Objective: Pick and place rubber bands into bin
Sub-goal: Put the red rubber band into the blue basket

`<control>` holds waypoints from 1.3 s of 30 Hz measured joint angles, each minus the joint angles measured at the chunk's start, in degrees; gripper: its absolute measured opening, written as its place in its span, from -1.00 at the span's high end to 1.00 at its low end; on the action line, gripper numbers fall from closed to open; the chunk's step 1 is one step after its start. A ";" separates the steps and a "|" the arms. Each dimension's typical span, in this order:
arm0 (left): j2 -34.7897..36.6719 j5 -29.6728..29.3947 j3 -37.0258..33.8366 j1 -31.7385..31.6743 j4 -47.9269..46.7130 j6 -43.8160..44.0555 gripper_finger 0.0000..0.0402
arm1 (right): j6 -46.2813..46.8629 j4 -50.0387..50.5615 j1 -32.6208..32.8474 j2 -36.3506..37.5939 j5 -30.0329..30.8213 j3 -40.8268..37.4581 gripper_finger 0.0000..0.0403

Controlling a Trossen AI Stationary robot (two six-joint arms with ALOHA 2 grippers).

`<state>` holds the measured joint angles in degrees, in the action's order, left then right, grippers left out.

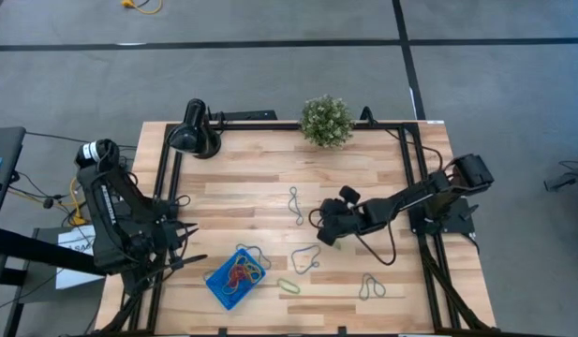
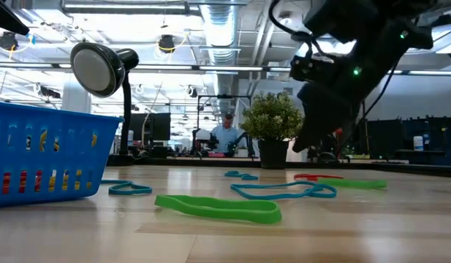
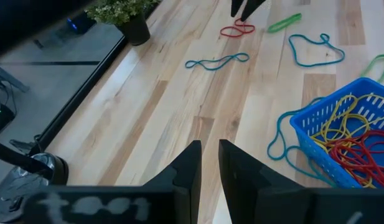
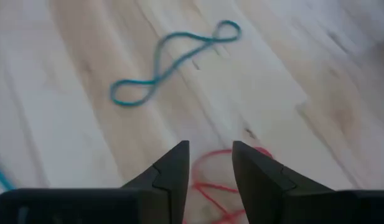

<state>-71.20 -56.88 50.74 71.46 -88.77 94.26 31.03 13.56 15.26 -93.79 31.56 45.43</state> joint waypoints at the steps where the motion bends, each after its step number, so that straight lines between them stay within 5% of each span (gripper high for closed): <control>1: 0.00 0.00 0.00 0.00 0.00 0.00 0.77 | 0.19 0.39 -0.24 0.04 0.10 -0.11 0.41; 9: -0.02 0.05 0.00 0.01 2.19 -1.78 0.77 | 3.29 1.34 -2.03 -2.81 -4.71 -0.15 0.41; 17: -0.06 0.09 0.00 0.02 3.22 -3.17 0.77 | 6.24 -1.13 -1.37 -9.19 -2.11 -0.48 0.41; 39: -0.04 0.11 0.02 0.02 4.72 -4.11 0.77 | 8.28 -6.18 -2.62 -7.66 -8.14 -0.94 0.53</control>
<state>-71.24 -56.77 50.76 71.48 -84.05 90.15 39.30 7.38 12.64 -101.45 23.42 44.49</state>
